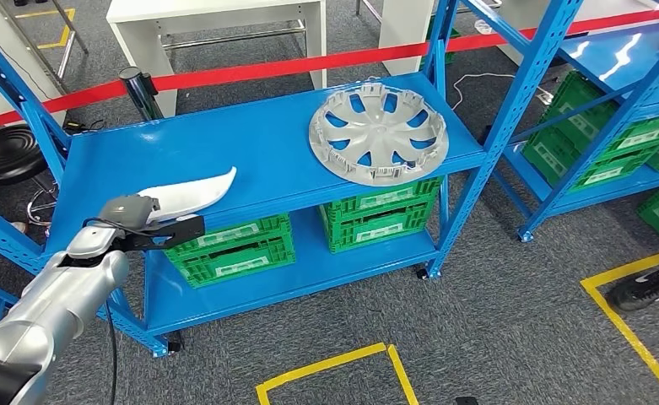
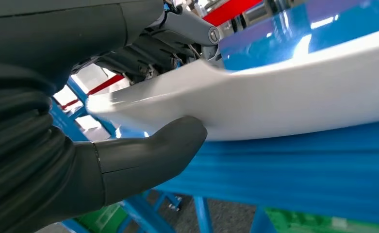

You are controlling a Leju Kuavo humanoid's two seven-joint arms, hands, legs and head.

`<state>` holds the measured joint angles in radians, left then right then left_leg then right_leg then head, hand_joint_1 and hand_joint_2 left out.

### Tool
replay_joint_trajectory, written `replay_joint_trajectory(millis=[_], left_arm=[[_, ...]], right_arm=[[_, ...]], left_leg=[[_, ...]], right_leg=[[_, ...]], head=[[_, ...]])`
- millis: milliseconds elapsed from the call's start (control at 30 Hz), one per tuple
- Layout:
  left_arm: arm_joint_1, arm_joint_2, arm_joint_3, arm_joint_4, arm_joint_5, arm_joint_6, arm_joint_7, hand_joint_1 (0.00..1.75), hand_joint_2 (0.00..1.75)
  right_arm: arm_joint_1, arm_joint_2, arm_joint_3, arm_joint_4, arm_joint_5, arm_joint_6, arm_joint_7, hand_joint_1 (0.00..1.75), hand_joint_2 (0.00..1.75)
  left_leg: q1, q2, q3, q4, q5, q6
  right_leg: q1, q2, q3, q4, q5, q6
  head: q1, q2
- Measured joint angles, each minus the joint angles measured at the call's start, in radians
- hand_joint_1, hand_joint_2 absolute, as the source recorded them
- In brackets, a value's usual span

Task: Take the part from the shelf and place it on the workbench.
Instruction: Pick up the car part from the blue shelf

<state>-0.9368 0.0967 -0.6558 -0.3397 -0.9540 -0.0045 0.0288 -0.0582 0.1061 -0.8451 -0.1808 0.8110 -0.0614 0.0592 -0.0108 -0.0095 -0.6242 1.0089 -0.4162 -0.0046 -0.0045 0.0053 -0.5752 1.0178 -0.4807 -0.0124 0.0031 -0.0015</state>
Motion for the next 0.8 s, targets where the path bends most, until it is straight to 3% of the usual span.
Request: replay_joint_trajectory(millis=[800], left_arm=[[0.006, -0.035, 0.008, -0.010, 0.002, 0.027, -0.053, 1.75, 1.75]], right_arm=[[0.001, 0.001, -0.025, 0.000, -0.019, -0.002, 0.001, 0.00, 0.00]], left_leg=[[0.000, -0.002, 0.001, 0.000, 0.000, 0.000]], right_leg=[[0.000, -0.001, 0.001, 0.000, 0.000, 0.001]], head=[[0.000, 0.000]])
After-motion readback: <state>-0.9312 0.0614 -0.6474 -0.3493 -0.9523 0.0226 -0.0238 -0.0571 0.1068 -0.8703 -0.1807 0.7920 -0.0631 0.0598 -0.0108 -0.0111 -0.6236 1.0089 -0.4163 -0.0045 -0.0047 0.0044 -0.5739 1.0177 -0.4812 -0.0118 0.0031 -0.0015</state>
